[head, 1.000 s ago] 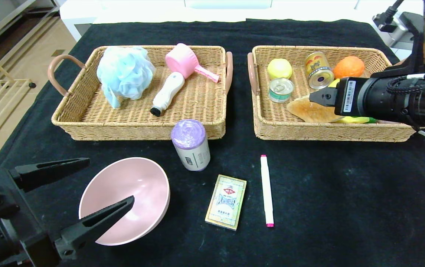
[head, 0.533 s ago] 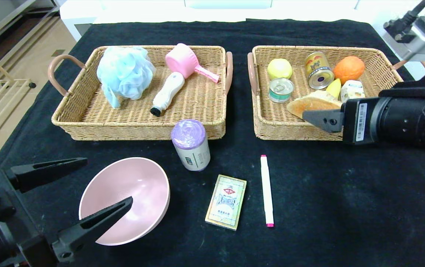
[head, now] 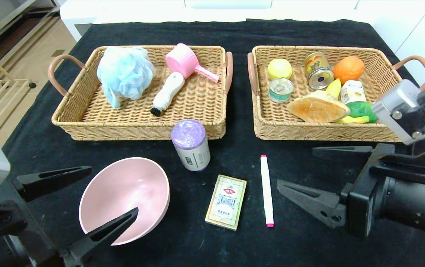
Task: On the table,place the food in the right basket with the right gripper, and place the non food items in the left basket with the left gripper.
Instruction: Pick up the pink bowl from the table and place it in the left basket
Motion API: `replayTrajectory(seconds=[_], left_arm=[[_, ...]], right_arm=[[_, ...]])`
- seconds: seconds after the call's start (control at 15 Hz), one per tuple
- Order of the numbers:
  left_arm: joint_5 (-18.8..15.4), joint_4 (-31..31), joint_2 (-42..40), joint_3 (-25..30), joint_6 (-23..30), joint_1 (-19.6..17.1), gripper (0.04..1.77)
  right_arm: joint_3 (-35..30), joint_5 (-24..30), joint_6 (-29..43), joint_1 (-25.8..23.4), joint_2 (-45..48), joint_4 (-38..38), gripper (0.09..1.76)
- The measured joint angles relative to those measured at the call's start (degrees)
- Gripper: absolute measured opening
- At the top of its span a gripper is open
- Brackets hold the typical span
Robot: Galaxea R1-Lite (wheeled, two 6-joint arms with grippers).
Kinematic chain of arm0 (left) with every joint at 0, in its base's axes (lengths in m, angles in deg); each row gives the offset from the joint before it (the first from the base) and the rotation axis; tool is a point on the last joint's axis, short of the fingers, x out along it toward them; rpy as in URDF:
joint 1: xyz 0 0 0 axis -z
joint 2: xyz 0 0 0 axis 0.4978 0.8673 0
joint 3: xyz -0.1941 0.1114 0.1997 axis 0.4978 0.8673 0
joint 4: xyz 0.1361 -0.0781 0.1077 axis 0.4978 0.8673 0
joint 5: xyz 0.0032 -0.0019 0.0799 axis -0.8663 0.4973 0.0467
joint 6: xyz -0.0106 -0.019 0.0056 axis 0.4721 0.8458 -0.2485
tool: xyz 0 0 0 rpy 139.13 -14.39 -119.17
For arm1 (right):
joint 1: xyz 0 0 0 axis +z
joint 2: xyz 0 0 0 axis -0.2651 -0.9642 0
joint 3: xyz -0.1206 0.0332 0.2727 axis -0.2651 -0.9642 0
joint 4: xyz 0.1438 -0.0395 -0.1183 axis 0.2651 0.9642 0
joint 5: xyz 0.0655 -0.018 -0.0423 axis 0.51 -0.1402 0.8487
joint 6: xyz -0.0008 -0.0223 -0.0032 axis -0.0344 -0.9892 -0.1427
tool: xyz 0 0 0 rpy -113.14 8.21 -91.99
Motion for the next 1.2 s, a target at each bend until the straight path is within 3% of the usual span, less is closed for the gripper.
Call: replayTrajectory(seconds=[0.33,0.8,1.2], left_arm=[[0.0,0.0,0.2,0.1,0.0,0.1,1.72],[2.4,-0.4,2.2,0.7,0.1,0.3,1.72],[2.7,-0.8,1.9,-0.1,0.1,0.4,1.72]], right_arm=[[-4.7,12.5,-4.0,-4.2,-0.3,-3.6,1.7],[-18.7,19.1,-5.3,-7.4,-0.5,-21.1,1.7],[-26.0,19.6,-5.7,-8.6,-0.5,-30.7,1.7]])
